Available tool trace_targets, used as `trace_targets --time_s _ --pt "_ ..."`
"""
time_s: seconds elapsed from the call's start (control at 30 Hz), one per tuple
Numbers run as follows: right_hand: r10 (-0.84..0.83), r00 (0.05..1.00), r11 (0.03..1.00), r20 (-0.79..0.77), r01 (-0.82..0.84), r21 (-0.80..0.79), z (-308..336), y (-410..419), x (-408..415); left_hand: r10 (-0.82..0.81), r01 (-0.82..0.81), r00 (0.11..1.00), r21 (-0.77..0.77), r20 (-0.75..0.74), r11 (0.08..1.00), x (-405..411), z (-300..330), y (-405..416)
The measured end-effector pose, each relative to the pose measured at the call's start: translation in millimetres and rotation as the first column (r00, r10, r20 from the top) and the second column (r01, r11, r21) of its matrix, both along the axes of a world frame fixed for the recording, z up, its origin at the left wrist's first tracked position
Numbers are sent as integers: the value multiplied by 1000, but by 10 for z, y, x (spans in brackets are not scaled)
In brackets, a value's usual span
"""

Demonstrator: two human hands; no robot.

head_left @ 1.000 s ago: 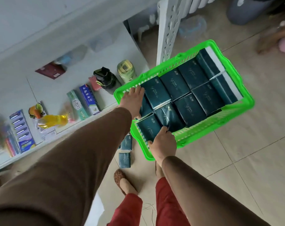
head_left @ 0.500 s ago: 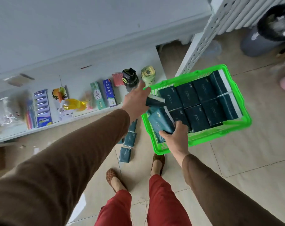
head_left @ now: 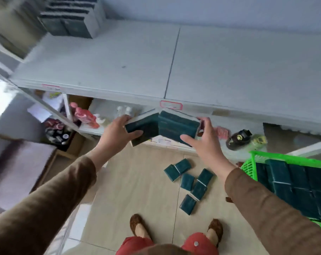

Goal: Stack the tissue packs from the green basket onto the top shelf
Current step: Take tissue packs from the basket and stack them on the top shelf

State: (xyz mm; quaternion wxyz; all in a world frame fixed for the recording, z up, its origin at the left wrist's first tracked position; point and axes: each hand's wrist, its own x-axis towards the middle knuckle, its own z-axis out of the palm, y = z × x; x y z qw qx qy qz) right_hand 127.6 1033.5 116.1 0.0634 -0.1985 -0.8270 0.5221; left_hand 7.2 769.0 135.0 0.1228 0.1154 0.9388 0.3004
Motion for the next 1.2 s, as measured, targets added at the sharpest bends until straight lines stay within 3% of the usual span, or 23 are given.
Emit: trace_targets --time_s 0.23,0.43,0.87,1.2 --pt "157 982 986 -104 -162 -34 648 -1269 -1354 103 -101 979 16 -174 995 -1190 638 -1558" --pt "197 976 980 -96 -200 -25 645 -1674 -2502 75 -87 962 -35 -261 996 -2508 886 -2231" --pt "124 991 992 -56 -125 -10 268 -2322 -5295 36 -87 967 -197 -252 977 -5231 682 -2622" --pt "6 1000 991 -18 -4 132 -17 -2709 -6025 -69 16 959 -190 -276 982 -6109 461 -2584"
